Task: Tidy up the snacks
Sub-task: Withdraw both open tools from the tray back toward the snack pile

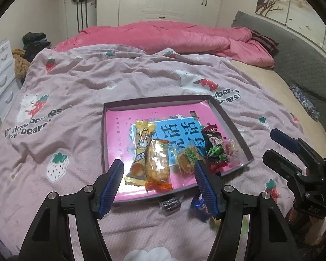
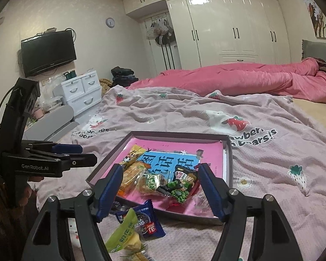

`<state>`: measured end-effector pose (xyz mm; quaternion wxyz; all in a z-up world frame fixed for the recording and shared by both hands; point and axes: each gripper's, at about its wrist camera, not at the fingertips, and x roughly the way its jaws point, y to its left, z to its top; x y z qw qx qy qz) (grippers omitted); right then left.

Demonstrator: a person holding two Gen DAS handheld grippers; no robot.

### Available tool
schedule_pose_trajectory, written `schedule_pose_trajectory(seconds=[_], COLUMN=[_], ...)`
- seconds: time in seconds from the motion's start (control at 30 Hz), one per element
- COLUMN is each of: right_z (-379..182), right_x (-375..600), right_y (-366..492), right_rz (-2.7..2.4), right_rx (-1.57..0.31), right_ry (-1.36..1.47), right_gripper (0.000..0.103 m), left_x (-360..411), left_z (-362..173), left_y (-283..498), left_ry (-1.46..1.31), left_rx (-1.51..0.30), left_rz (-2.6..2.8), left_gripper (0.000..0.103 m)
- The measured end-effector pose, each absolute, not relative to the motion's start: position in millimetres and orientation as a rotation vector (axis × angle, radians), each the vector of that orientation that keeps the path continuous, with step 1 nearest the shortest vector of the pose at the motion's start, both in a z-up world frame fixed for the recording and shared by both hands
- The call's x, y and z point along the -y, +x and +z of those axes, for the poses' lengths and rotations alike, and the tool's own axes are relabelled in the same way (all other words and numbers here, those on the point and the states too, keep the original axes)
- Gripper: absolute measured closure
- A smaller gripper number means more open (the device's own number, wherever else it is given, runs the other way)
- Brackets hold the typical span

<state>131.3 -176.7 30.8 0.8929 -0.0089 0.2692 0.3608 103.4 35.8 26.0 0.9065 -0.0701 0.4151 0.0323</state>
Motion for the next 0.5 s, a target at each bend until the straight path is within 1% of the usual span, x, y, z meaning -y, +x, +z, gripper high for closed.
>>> schedule_pose_trajectory(seconds=[0.5], right_z=[35], right_x=[184], right_y=[108], right_rz=[0.743], right_rx=[-0.568], right_ry=[-0.032], right_gripper=[0.032], left_x=[-38], left_z=[24], left_y=[87], left_ry=[-0.125], left_rx=[-0.874], left_rz=[0.066], left_gripper=[0.034])
